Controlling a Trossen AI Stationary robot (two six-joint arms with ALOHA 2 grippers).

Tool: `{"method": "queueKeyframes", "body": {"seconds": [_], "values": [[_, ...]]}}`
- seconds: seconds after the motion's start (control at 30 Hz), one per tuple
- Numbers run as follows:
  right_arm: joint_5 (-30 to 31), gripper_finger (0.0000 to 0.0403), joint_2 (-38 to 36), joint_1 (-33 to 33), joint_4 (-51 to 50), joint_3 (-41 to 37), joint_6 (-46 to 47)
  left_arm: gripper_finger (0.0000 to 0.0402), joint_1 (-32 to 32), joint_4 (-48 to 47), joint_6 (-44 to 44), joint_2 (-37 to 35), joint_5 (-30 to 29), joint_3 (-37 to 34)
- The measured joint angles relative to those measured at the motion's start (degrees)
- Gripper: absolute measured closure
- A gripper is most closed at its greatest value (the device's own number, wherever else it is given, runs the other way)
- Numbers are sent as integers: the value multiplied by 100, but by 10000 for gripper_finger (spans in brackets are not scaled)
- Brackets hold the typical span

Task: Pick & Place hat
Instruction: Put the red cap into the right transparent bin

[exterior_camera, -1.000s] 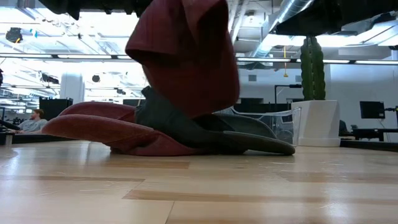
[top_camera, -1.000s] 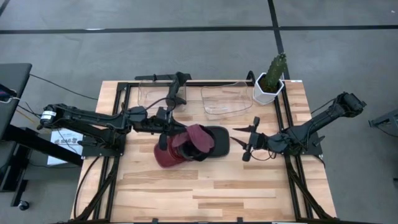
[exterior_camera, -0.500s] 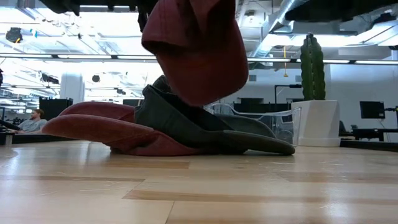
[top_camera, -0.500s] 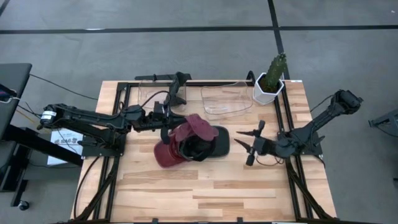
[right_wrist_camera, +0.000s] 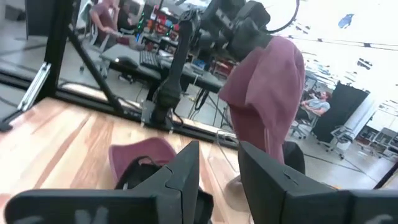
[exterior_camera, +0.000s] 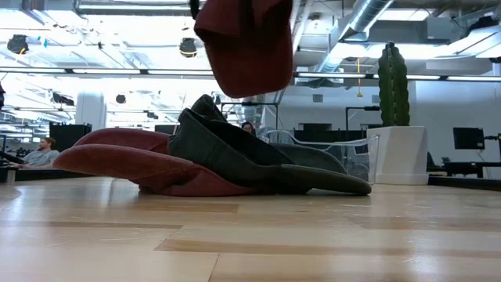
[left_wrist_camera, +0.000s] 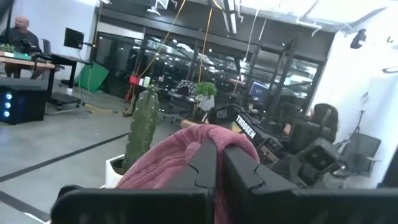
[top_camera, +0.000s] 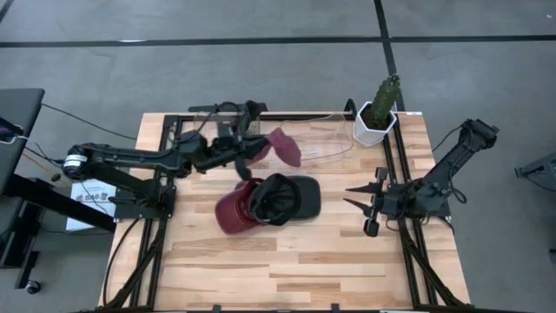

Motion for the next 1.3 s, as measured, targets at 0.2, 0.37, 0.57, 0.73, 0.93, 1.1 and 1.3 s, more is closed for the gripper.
{"method": "queueKeyframes", "body": {"seconds": [0.2, 0.37, 0.57, 0.73, 0.93, 1.1, 1.3], "values": [[0, 301, -316, -134, 2, -1, 3, 392, 39, -84, 508, 1032, -3, 886], [7, 301, -299, -149, 43, 0, 187, 392, 41, -440, 1143, 1665, -334, 1762], [180, 301, -353, -147, 68, -2, 409, 392, 41, -696, 2299, 2280, -1362, 2652], [786, 301, -514, -138, 34, -1, 409, 392, 41, -803, 3502, 2664, -2258, 3132], [905, 301, -685, -141, -139, -2, 376, 392, 103, -985, 4062, 2780, -2656, 3242], [907, 301, -718, -141, -192, -2, 370, 392, 177, -1102, 4064, 2728, -2763, 3242], [905, 301, -647, -152, -234, -2, 471, 392, 297, -1719, 4046, 2683, -2575, 3247]]}}
